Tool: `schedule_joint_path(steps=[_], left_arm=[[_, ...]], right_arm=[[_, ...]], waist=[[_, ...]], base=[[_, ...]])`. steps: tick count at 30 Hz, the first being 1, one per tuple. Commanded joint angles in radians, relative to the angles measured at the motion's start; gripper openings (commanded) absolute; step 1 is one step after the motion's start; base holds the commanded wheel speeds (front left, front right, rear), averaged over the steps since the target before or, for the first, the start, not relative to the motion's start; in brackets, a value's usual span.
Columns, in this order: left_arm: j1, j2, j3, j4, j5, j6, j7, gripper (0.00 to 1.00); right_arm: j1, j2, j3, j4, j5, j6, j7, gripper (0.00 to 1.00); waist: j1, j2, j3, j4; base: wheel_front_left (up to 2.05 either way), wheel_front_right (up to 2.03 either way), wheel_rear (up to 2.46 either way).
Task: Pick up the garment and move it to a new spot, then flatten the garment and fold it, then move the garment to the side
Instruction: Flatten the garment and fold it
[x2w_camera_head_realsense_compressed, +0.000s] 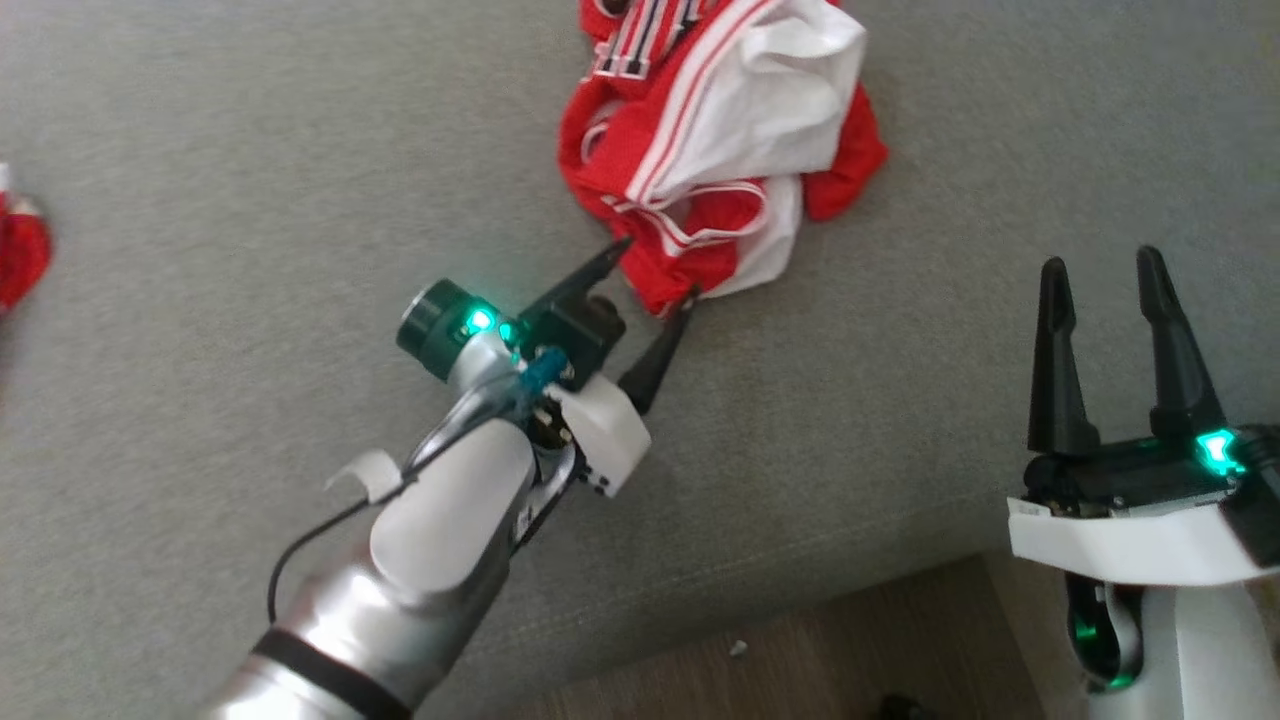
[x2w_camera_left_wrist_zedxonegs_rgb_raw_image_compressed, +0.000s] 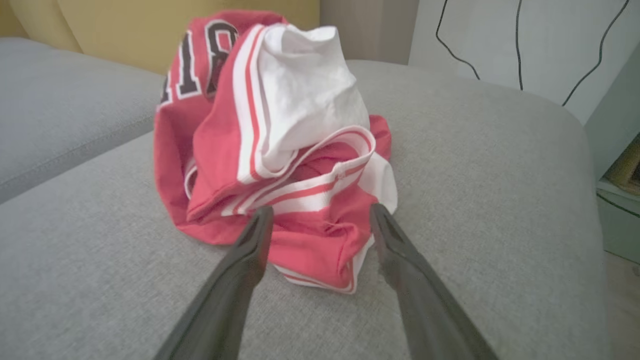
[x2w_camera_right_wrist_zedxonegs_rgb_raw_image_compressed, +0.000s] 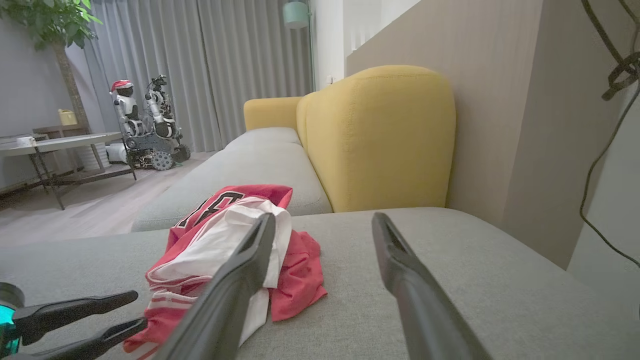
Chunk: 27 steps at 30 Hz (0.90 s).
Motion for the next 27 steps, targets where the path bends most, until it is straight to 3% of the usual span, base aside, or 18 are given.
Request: schedule_joint_path(steps=[1,6,7,8,11,15,20,23,27], left_arm=[[-0.05,0.002,0.015,-0.009,-0.017,0.019,0.005,1.0],[-0.109,0.002,-0.021,0.053,-0.057,0.051,0.022,1.0],[-0.119,0.002,-0.026,0.058,-0.064,0.055,0.017,0.46],[-0.127,0.002,-0.032,0.065,-0.071,0.057,0.013,0.0],[-0.135,0.002,-0.044,0.068,-0.111,0.048,0.002,0.0],[-0.124,0.002,-0.038,0.025,-0.232,0.004,-0.003,0.0],[-0.16,0.002,-0.041,-0.131,-0.533,-0.05,0.046,0.0],[-0.239,0.002,-0.023,-0.205,-0.729,-0.032,0.1,0.0],[-0.394,0.002,0.03,-0.236,-0.92,0.04,0.147,0.0]], right_arm=[[-0.025,-0.002,0.025,-0.038,0.013,0.007,-0.007,1.0],[-0.032,-0.002,0.029,-0.041,0.026,0.007,-0.007,1.0],[-0.033,-0.002,0.033,-0.042,0.028,0.007,-0.007,1.0],[-0.035,-0.002,0.036,-0.042,0.03,0.007,-0.007,1.0],[-0.037,-0.002,0.047,-0.044,0.034,0.007,-0.007,1.0],[-0.034,-0.002,0.068,-0.049,0.038,0.007,-0.007,1.0],[-0.027,-0.002,0.091,-0.051,0.046,0.007,-0.007,1.0],[-0.019,-0.002,0.102,-0.058,0.058,0.007,-0.007,1.0],[-0.012,-0.002,0.123,-0.067,0.076,0.007,-0.007,1.0]], waist=[[-0.0001,0.0,0.025,-0.026],[-0.0001,0.0,0.045,-0.042],[-0.0001,0.0,0.047,-0.045],[-0.0001,0.0,0.047,-0.047],[-0.0001,0.0,0.037,-0.056],[-0.0001,0.0,0.011,-0.073],[-0.0001,0.0,-0.043,-0.104],[-0.0001,0.0,-0.074,-0.123],[-0.0001,0.0,-0.1,-0.151]], base=[[0.0,0.0,0.0],[0.0,0.0,0.0],[0.0,0.0,0.0],[0.0,0.0,0.0],[0.0,0.0,0.0],[0.0,0.0,0.0],[0.0,0.0,0.0],[0.0,0.0,0.0],[0.0,0.0,0.0]])
